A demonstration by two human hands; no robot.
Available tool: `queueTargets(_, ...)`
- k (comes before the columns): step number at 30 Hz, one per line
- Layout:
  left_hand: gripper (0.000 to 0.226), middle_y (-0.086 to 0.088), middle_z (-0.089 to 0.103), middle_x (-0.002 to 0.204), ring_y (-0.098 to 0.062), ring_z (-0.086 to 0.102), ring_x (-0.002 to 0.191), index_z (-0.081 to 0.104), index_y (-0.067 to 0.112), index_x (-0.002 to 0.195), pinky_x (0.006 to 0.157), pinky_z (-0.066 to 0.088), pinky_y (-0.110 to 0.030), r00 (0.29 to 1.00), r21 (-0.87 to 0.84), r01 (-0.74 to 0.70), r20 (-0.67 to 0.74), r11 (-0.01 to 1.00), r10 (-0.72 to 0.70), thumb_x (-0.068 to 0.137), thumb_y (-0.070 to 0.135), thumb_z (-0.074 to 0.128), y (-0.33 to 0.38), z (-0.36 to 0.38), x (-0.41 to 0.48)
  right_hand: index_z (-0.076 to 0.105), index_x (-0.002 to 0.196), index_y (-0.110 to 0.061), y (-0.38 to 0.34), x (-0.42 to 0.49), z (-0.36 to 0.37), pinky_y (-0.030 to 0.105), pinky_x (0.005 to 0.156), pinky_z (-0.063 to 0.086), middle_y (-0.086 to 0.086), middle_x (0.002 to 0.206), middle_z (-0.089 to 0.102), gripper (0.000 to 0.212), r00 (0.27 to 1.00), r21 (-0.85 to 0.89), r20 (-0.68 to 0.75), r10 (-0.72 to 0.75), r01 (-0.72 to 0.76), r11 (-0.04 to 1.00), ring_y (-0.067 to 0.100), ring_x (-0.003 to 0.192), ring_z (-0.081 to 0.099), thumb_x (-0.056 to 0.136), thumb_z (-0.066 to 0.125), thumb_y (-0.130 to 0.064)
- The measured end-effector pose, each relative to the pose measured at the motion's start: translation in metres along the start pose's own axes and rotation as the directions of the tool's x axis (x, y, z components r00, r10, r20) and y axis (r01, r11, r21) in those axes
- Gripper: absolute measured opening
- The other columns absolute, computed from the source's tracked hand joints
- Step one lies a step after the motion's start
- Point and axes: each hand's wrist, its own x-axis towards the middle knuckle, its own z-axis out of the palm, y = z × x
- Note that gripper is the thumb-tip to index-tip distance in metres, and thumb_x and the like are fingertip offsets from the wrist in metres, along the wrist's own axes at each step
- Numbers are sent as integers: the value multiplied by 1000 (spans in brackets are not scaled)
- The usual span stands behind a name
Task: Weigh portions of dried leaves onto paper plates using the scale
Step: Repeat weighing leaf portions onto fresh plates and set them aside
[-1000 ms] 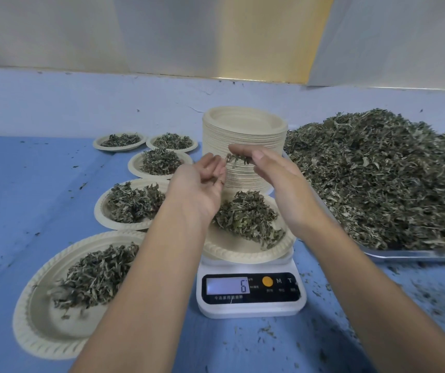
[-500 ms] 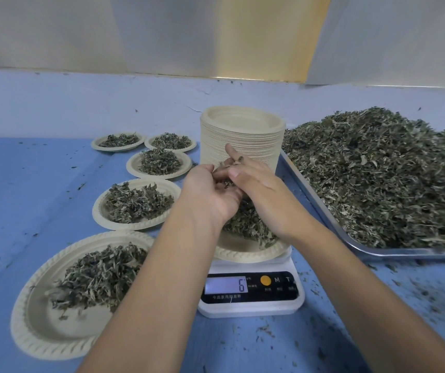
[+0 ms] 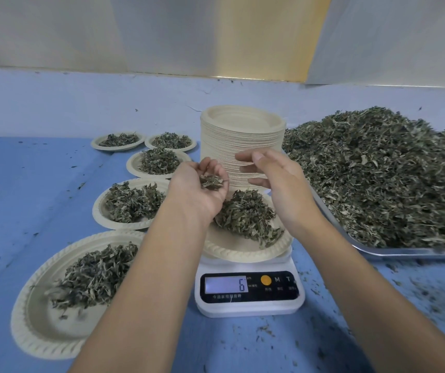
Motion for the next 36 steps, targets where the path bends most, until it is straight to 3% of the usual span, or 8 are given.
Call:
queueTargets(6,37,6,27,35,-8,20,26,31,17,59,29,15,-14,999,138,-5,52,990,-2,95,12,32,3,-3,3,66,76,-17,2,0,2,26,75,48,-8,77,66,27,1000,-13,1,1,-1,1000,6,78,61,96,48,-11)
queueTargets(12,36,6,25,35,-8,18,26,27,18,57,28,12,-15,999,161,-15,49,987,7,92,10,33,4,-6,4,67,70,-16,3,0,-2,23,61,37,-3,58,51,30,999,-105,-38,-5,1,995,5,57,46,95,50,-16)
queueTargets(17,35,5,26,36,-9,19,25,29,17,60,29,14,-13,999,125,-13,39,992,8,93,9,31,5,-8,7,70,80,-5,0,-2,-3,11,41,24,4,53,34,27,1000,-80,-25,-8,6,997,1,38,28,95,51,-15)
queueTargets(22,35,5,26,36,-9,19,25,31,17,60,28,14,-12,999,100,-16,38,995,12,94,10,31,4,-7,8,71,82,-4,-1,-2,-4,12,41,24,5,54,33,27,1000,-73,-12,8,-9,997,2,39,28,96,51,-15)
queueTargets(27,35,5,26,35,-9,20,25,33,16,61,29,15,-12,999,90,-21,41,996,18,95,10,32,4,-5,7,62,55,-19,0,-1,-6,22,54,30,-3,53,48,38,999,-118,-24,29,-32,992,6,49,39,92,53,-17)
queueTargets(29,35,4,30,36,-8,24,27,38,14,62,31,19,-12,998,91,-29,53,995,24,97,12,33,2,-2,6,61,52,-19,2,-1,-7,29,55,30,0,57,47,39,999,-150,-35,40,-45,988,13,53,38,91,53,-19)
queueTargets(32,35,-2,42,48,-10,37,42,49,7,69,40,31,-17,997,90,-49,70,995,42,99,15,34,-3,4,1,65,56,-18,3,-1,-6,28,55,32,2,63,51,36,996,-142,-62,63,-71,987,10,54,41,90,53,-20)
queueTargets(36,35,-17,58,85,-24,59,79,56,-4,87,70,51,-26,986,83,-76,155,994,63,101,18,33,-15,16,-5,71,89,-11,0,5,-7,28,67,46,5,91,71,22,978,112,-137,155,-140,984,11,73,57,94,49,-12)
